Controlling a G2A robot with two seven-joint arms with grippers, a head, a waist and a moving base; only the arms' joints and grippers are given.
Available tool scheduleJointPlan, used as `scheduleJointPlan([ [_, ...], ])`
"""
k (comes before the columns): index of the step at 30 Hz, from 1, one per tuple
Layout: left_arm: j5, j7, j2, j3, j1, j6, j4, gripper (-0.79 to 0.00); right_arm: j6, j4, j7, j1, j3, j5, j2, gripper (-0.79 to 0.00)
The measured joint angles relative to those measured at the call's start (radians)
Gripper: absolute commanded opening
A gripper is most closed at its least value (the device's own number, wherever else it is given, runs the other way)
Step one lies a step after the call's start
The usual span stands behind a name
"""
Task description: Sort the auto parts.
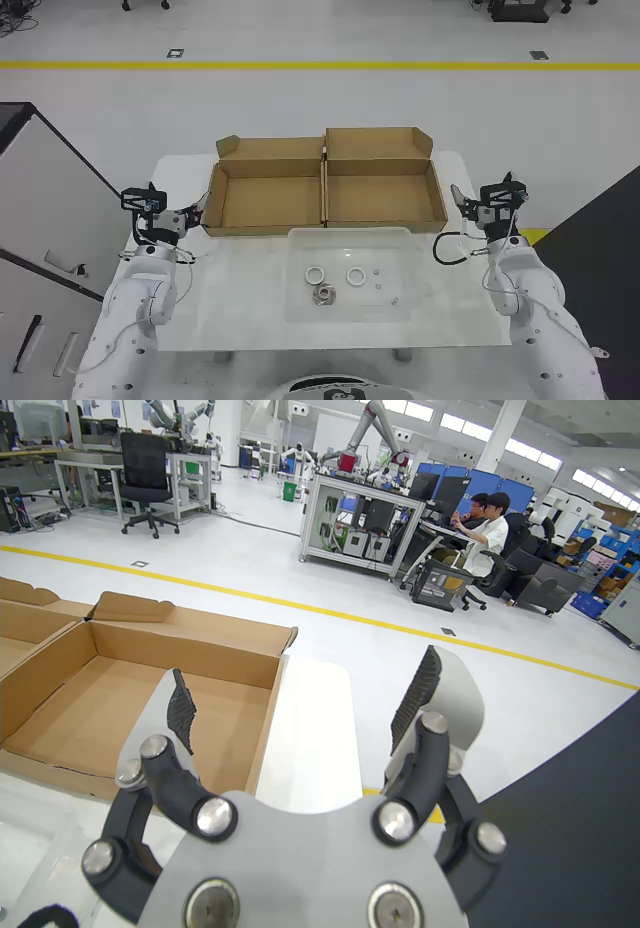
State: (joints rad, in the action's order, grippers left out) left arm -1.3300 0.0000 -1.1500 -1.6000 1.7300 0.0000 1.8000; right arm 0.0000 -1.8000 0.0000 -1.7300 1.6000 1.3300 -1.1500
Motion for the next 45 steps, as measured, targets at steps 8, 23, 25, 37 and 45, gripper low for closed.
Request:
scheduleJointPlan([
  [8, 0.000, 0.000, 0.000, 0.000, 0.000, 0.000, 0.000, 0.000, -0.047, -0.060, -0.032, -0.018, 0.037, -0.003, 0.004, 0.000],
  [23, 0.000, 0.000, 0.000, 0.000, 0.000, 0.000, 0.000, 0.000, -0.593, -0.371, 0.271, -0.073, 0.250, -0.043, 0.049, 0.000],
  [25, 0.000, 0.000, 0.000, 0.000, 0.000, 0.000, 0.000, 0.000, -0.672, -0.390, 0.344, -0.051, 0.261, -0.071, 0.057, 0.000],
  [37, 0.000, 0.000, 0.000, 0.000, 0.000, 0.000, 0.000, 0.000, -0.969, -0.378, 0.768, 0.164, 0.157, -0.261, 0.106, 0.000],
  [45, 0.000, 0.000, 0.000, 0.000, 0.000, 0.000, 0.000, 0.000, -0.901, -0.348, 0.919, 0.288, -0.036, -0.370, 0.167, 0.000],
])
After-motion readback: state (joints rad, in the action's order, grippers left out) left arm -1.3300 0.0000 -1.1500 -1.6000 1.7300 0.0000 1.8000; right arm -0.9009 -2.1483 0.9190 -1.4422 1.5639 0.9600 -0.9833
